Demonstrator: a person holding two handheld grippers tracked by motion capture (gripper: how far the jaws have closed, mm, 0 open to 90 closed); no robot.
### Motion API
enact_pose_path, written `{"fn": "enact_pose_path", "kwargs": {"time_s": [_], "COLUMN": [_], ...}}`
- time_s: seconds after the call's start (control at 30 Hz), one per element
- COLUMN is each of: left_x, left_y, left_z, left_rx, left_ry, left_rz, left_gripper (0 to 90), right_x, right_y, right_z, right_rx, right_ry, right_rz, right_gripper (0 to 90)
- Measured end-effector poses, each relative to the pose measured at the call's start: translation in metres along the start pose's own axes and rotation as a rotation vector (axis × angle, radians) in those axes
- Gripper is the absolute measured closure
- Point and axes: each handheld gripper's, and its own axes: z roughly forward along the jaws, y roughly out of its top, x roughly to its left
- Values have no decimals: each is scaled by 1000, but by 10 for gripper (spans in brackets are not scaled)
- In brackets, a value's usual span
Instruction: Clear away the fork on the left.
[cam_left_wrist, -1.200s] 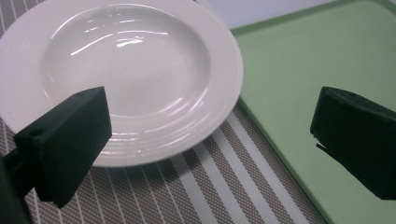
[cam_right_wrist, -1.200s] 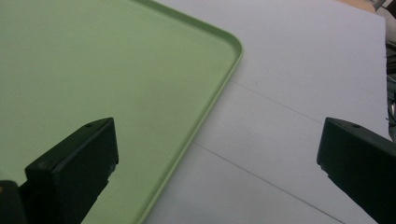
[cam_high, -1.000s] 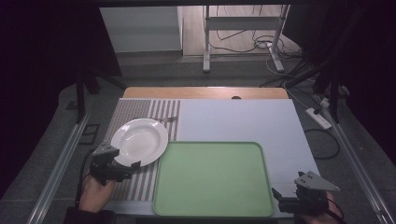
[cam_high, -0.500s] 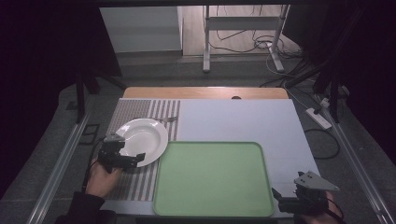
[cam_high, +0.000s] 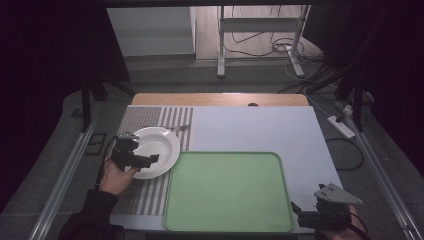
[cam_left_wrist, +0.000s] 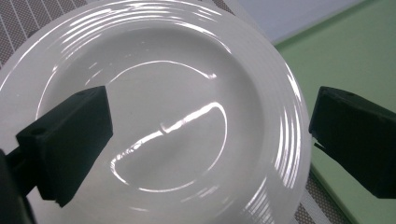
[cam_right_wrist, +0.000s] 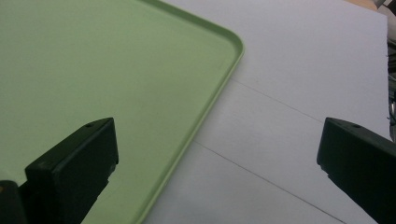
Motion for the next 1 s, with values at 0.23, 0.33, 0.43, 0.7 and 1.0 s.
{"fn": "enact_pose_path", "kwargs": {"time_s": [0.23,0.33,0.43,0.7,1.0], "left_x": [12,14,18,28,36], "left_y": [13,15,18,28,36], "left_z": [14,17,21,31,42], "left_rx": [17,24,28,36,52], "left_ry": [3,6,3,14,19], "left_rz": [-3,-2,-5,-8,-14], "left_gripper": [0,0,0,0,0], "right_x": [0,0,0,0,0], "right_y": [0,0,0,0,0], "right_z": [0,0,0,0,0], "right_rx": [1,1,1,1,2], "right_ry": [0,1,1,1,1], "right_rz": [0,0,0,1,1], "right_gripper": [0,0,0,0,0]}}
